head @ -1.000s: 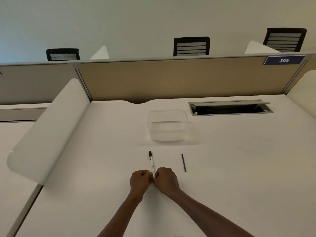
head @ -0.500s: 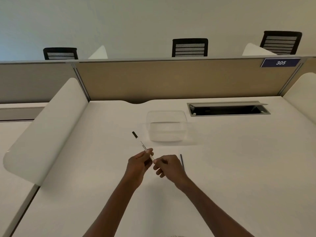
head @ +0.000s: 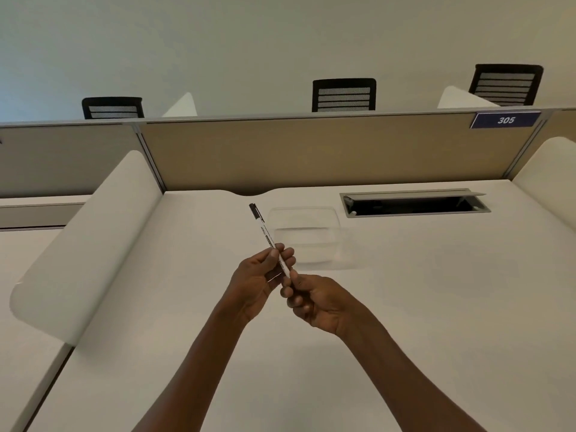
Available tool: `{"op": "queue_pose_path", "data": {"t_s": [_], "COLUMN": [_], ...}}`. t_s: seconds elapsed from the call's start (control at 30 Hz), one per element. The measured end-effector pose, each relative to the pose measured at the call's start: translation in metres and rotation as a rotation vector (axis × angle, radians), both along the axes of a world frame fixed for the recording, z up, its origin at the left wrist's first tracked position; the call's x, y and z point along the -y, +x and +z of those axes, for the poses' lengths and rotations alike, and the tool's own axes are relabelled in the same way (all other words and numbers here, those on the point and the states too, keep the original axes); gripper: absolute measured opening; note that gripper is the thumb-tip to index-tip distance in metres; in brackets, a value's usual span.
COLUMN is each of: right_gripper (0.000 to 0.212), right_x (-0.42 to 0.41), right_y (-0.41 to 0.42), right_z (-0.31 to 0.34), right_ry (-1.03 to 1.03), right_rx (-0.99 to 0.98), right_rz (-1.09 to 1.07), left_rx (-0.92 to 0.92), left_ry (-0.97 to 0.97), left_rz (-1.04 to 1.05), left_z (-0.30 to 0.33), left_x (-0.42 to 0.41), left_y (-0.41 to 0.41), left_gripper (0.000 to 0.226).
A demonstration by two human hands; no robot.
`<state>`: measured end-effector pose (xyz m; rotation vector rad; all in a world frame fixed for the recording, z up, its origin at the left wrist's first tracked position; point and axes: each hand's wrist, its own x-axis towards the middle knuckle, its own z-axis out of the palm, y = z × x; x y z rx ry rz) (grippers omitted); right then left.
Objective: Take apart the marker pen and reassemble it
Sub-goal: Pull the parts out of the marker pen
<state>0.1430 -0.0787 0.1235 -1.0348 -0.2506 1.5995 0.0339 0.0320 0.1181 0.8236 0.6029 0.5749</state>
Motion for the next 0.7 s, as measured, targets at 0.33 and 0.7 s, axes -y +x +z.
{"op": "queue_pose_path", "data": {"t_s": [0.33,0.7], "right_gripper": [0.02,0.038], "right_x": [-0.013,-0.007], "right_y": [-0.014,0.02], "right_z": [0.004,0.03], "right_ry": [-0.136,0.015], "right_rx": [1.78,0.126], "right_rz": [-0.225,0.013], "left_rx": [-0.054,0.094], "left_ry": [-0.019,0.002], "left_rz": [0.402,0.144], "left_z": [0.019,0.022], "left_x": [0.029,0.009], "left_y": [0.029,0.016], "left_gripper": [0.013,0.023]}}
